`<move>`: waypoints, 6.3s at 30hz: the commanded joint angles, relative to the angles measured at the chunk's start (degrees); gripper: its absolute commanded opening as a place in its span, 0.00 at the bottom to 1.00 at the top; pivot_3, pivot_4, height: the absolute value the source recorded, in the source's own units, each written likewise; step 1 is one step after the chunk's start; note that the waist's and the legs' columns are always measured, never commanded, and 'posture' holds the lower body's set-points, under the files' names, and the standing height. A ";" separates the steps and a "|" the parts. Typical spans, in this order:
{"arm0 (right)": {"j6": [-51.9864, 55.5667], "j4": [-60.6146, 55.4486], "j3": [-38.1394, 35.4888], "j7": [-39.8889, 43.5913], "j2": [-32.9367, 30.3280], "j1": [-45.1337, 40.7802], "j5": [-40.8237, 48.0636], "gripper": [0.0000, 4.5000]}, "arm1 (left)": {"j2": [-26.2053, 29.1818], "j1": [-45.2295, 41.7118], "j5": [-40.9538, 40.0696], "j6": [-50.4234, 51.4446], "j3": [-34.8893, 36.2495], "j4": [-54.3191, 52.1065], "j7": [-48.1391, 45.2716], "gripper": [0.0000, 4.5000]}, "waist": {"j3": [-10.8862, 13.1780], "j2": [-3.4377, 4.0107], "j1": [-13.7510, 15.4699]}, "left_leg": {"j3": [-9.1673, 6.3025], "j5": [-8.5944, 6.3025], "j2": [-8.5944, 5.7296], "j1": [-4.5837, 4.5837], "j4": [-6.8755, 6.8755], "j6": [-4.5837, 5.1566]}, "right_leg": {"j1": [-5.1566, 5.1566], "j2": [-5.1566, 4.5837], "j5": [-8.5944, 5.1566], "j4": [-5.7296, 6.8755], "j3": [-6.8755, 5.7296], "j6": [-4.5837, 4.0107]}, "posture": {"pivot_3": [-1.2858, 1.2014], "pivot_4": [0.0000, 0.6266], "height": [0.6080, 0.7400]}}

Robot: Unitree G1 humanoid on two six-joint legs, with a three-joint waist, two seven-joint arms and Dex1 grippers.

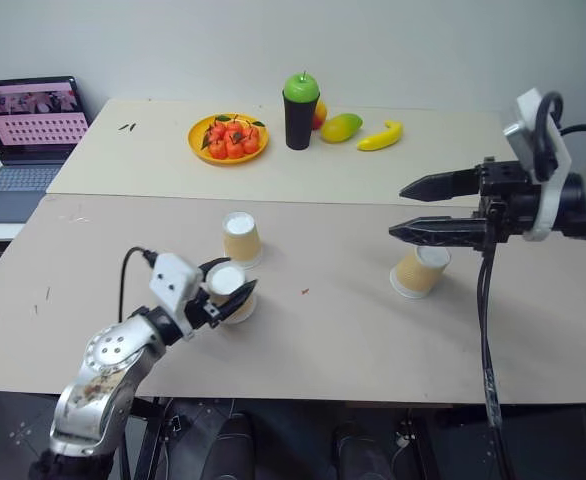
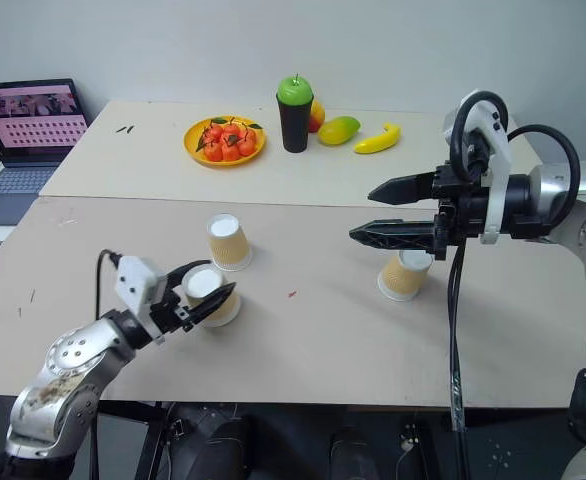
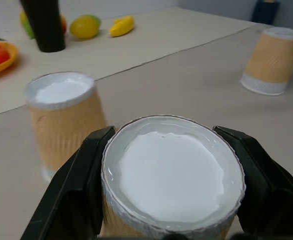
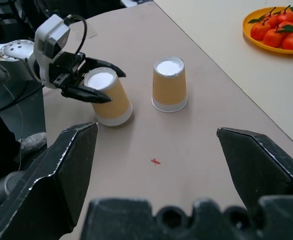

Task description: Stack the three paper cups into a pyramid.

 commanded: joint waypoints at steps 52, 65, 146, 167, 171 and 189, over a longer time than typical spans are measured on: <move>2.06 -11.15 -13.52 -18.54 -2.86 11.22 14.65 1.00 | -13.68 -46.70 1.59 4.18 -4.36 26.21 -9.81 0.98 | 0.00 0.04 -0.40 | -0.09 -0.01 -0.04 -0.08 0.08 0.05 | 0.01 0.01 -0.02 0.07 -0.01 0.09 | 0.52 0.24 0.96; -2.09 -8.06 -10.35 -13.85 -2.69 11.34 10.53 1.00 | -10.90 -30.73 9.80 12.34 8.47 14.06 19.66 0.98 | 0.01 0.04 -0.01 | -0.11 -0.01 -0.05 -0.09 0.03 0.05 | -0.01 0.01 -0.02 0.06 -0.03 0.10 | 0.52 0.24 0.96; 2.51 -13.28 -16.75 -20.56 -7.24 14.16 15.81 1.00 | -4.80 -23.39 6.77 -22.67 -10.14 34.65 -29.49 0.76 | 0.03 0.15 -0.21 | -0.09 0.00 -0.03 -0.08 0.05 0.04 | 0.00 0.01 -0.01 0.06 -0.02 0.05 | 0.52 0.24 0.96; 0.91 -9.88 -15.16 -14.84 -10.95 14.13 14.34 1.00 | -2.58 -31.72 -2.62 -2.03 -4.63 20.64 -23.30 0.98 | 0.03 0.14 -0.16 | -0.12 0.00 -0.03 -0.09 0.07 0.03 | 0.00 0.01 -0.02 0.09 -0.03 0.06 | 0.52 0.24 0.96; 0.24 -10.37 -16.22 -13.52 -9.94 17.76 12.78 1.00 | 2.00 -38.10 -9.26 11.38 -0.90 16.26 -20.79 0.98 | 0.03 0.15 -0.25 | -0.11 0.00 -0.03 -0.09 0.06 0.04 | 0.01 0.01 -0.04 0.05 -0.02 0.10 | 0.52 0.24 0.96; -25.00 4.24 -13.14 -11.42 7.07 34.93 -10.45 1.00 | 18.00 -37.86 -22.74 30.35 4.31 4.60 -21.80 0.98 | 0.08 0.13 -1.02 | -0.13 0.00 -0.04 -0.06 0.03 0.04 | 0.00 0.04 -0.06 0.11 0.00 0.12 | 0.52 0.24 0.96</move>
